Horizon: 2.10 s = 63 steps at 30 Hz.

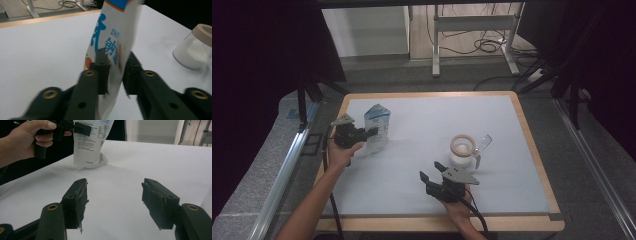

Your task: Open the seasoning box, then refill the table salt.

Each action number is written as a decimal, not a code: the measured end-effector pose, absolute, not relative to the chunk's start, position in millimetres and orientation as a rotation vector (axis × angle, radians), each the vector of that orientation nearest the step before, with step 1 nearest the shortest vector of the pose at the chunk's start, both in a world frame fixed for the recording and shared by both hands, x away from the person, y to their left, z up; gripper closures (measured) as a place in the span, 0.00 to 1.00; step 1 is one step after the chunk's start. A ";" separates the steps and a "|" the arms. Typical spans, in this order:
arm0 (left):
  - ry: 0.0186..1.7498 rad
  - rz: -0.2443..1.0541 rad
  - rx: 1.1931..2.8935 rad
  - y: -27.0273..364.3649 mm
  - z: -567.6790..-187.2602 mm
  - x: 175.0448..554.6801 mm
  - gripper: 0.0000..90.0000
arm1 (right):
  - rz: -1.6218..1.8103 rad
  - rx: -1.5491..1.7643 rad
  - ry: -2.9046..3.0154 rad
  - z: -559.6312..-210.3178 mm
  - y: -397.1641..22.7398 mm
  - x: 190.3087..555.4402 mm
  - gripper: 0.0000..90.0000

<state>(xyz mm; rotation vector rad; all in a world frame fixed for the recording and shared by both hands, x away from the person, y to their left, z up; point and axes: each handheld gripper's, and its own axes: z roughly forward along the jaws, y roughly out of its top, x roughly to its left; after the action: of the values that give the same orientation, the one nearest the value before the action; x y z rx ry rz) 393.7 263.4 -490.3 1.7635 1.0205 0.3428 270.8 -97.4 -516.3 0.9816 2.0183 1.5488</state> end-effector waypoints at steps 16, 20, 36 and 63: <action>1.074 0.385 1.804 269.9 -490.3 375.8 0.97 | 1.541 0.983 2.012 -507.5 -116.0 267.8 0.41; 1.077 0.396 1.800 271.2 -492.9 371.4 0.97 | 1.524 0.954 2.000 -501.9 -127.9 264.6 0.41; 1.078 0.413 1.792 270.4 -497.1 365.9 0.95 | 1.510 0.942 1.874 -472.2 -197.9 247.1 0.64; 1.064 0.467 1.831 272.6 -500.4 349.2 0.98 | 1.475 1.074 1.764 -468.1 -253.4 273.6 0.85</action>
<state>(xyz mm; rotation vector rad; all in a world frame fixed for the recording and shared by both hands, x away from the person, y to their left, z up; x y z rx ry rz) 349.2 272.6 -500.4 1.8310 1.0639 0.4667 273.6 -253.4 -468.1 1.0743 1.7639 1.4747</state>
